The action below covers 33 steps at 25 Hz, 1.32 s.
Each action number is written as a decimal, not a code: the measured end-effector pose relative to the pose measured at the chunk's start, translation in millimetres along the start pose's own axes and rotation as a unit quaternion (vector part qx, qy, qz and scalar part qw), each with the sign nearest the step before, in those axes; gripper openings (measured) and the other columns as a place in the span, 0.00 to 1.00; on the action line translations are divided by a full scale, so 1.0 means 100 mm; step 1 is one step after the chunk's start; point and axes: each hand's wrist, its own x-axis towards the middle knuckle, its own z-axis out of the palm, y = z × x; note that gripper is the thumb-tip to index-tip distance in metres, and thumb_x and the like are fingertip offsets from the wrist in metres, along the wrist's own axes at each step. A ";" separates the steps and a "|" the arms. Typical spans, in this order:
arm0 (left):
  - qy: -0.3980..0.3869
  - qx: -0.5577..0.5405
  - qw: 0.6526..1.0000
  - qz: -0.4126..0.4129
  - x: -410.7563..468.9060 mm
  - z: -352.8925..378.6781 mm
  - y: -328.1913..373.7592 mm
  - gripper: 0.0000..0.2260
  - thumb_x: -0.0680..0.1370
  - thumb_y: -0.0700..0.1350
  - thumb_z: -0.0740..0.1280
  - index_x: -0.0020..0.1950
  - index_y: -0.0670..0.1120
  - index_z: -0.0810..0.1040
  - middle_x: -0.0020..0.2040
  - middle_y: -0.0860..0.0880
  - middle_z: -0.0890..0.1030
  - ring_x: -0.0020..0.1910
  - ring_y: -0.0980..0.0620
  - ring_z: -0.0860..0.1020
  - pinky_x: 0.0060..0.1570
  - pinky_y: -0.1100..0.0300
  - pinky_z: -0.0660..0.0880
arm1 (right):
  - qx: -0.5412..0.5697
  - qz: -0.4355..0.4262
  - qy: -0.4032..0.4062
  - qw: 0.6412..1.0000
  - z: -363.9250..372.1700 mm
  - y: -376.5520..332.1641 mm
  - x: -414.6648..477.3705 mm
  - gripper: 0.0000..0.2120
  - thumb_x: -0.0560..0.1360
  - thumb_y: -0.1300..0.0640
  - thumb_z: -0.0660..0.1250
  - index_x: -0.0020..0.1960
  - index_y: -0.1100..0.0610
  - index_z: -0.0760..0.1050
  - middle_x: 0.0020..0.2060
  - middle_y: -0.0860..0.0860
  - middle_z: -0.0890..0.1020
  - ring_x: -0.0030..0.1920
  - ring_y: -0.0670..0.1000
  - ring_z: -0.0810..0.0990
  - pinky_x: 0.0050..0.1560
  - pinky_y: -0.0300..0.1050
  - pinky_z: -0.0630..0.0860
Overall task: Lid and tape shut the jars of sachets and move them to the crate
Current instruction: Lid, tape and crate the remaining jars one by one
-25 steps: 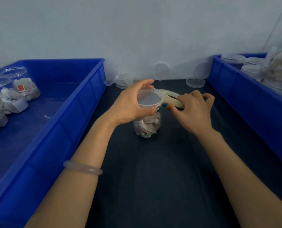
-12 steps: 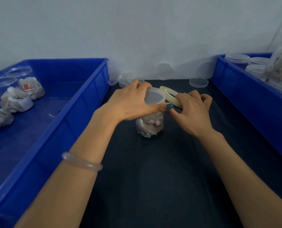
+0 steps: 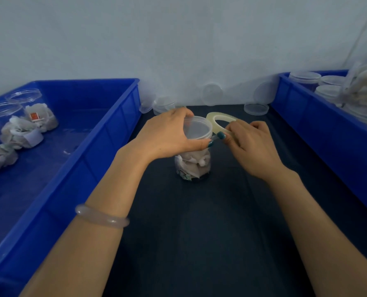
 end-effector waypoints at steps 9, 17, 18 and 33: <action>-0.063 -0.083 0.993 0.053 0.03 -0.05 0.04 0.33 0.70 0.57 0.74 0.72 0.53 0.67 0.65 0.56 0.73 0.59 0.56 0.73 0.55 0.58 0.73 | -0.069 0.040 0.033 0.996 0.08 -0.05 0.00 0.22 0.78 0.37 0.52 0.40 0.54 0.71 0.38 0.48 0.74 0.37 0.51 0.70 0.48 0.45 0.55; -0.070 -0.078 0.993 0.048 0.02 -0.03 0.11 0.40 0.67 0.70 0.71 0.73 0.52 0.65 0.68 0.55 0.70 0.61 0.56 0.71 0.61 0.52 0.73 | -0.072 0.046 0.056 0.995 0.12 -0.07 0.00 0.21 0.77 0.37 0.51 0.41 0.52 0.70 0.38 0.48 0.72 0.36 0.50 0.69 0.48 0.46 0.56; -0.069 -0.077 0.994 0.044 0.01 -0.03 0.12 0.43 0.64 0.74 0.68 0.72 0.52 0.65 0.68 0.55 0.70 0.61 0.56 0.71 0.61 0.51 0.73 | -0.073 0.048 0.053 0.995 0.13 -0.07 0.00 0.20 0.76 0.37 0.50 0.42 0.52 0.70 0.39 0.48 0.73 0.37 0.50 0.70 0.49 0.46 0.56; -0.057 -0.150 0.984 0.071 0.05 0.01 -0.03 0.31 0.71 0.57 0.75 0.69 0.54 0.68 0.64 0.59 0.71 0.60 0.60 0.71 0.52 0.70 0.68 | -0.108 -0.007 0.071 0.992 -0.02 0.01 -0.05 0.24 0.79 0.36 0.51 0.47 0.54 0.72 0.44 0.48 0.71 0.44 0.51 0.71 0.48 0.45 0.50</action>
